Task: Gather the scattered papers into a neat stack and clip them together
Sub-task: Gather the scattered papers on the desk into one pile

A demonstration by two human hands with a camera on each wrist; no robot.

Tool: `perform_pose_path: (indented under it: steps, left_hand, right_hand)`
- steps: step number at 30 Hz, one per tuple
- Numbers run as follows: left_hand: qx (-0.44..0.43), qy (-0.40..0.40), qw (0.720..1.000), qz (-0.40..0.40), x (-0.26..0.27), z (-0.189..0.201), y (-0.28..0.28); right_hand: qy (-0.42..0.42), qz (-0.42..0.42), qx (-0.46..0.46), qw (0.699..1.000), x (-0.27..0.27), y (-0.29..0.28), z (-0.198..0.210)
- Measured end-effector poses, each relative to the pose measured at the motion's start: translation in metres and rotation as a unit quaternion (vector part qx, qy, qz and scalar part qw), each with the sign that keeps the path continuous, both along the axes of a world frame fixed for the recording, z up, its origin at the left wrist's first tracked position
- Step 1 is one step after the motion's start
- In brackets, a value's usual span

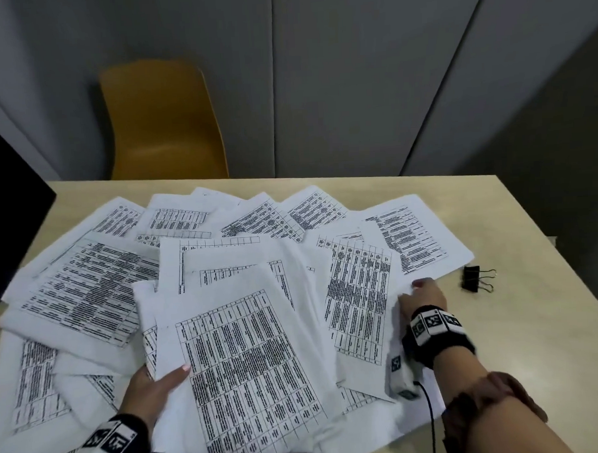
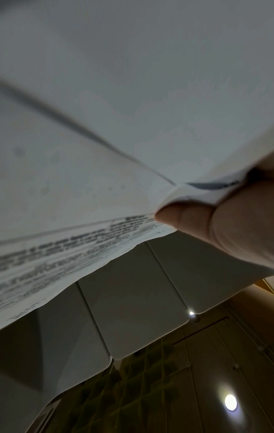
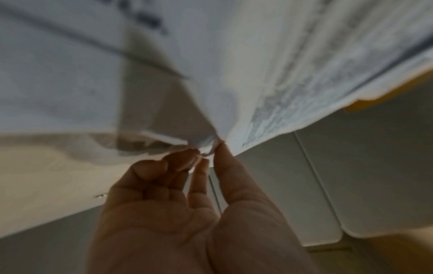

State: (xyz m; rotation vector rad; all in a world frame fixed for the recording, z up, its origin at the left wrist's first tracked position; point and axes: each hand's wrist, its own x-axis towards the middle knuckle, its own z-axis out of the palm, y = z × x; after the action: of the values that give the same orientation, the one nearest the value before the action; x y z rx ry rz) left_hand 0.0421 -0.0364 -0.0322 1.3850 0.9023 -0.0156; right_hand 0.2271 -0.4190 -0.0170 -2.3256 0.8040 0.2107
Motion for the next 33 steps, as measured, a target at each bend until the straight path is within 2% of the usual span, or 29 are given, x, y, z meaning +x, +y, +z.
perform_pose_path:
  steps: [3,7,10,14,16,18,19,20,22,24,25,27,30,33]
  left_hand:
    - [0.003,-0.004,1.0,0.001,0.001,-0.003,0.001]
    - [0.003,-0.009,1.0,-0.003,0.001,-0.007,0.004]
    - [-0.001,-0.013,1.0,-0.005,0.002,-0.008,0.003]
    - [0.005,-0.017,1.0,-0.01,0.001,-0.008,0.004]
    - [0.003,-0.02,1.0,-0.011,0.001,-0.008,0.004]
    - [-0.001,-0.023,1.0,-0.011,0.001,-0.009,0.005]
    - [-0.001,-0.024,1.0,-0.01,0.001,-0.009,0.005]
    - [-0.001,-0.024,1.0,-0.01,0.001,-0.01,0.006]
    - [0.002,-0.023,1.0,-0.009,0.001,-0.013,0.007]
    - [0.005,-0.022,1.0,-0.007,0.001,-0.016,0.008]
    - [0.006,-0.021,1.0,-0.005,0.001,-0.017,0.009]
    - [0.01,-0.021,1.0,-0.006,0.001,-0.018,0.009]
    - [0.012,-0.025,1.0,-0.01,0.001,-0.018,0.008]
    - [0.016,-0.025,1.0,-0.01,0.001,-0.019,0.009]
  right_hand:
    - [-0.072,-0.047,0.094,0.992,-0.012,-0.001,0.0]
    - [-0.184,-0.109,0.196,0.957,-0.043,0.005,0.002]
    - [-0.165,-0.106,0.213,0.957,-0.049,-0.009,-0.003]
    - [-0.08,-0.031,0.131,0.988,-0.031,-0.059,-0.004]
    - [-0.056,0.008,0.115,0.992,-0.024,-0.074,0.005]
    - [-0.049,0.018,0.124,0.991,-0.019,-0.074,0.013]
    - [-0.074,0.008,0.139,0.988,-0.019,-0.069,0.018]
    - [-0.108,-0.019,0.162,0.981,-0.021,-0.06,0.021]
    - [-0.161,-0.134,0.3,0.931,-0.031,-0.039,0.025]
    - [-0.142,-0.207,0.441,0.862,-0.043,-0.017,0.02]
    - [-0.124,-0.219,0.463,0.85,-0.048,-0.008,0.013]
    - [-0.082,-0.202,0.429,0.877,-0.053,0.003,0.0]
    - [-0.049,-0.116,0.305,0.944,-0.052,0.005,0.0]
    - [-0.015,-0.045,0.224,0.973,-0.042,-0.014,0.011]
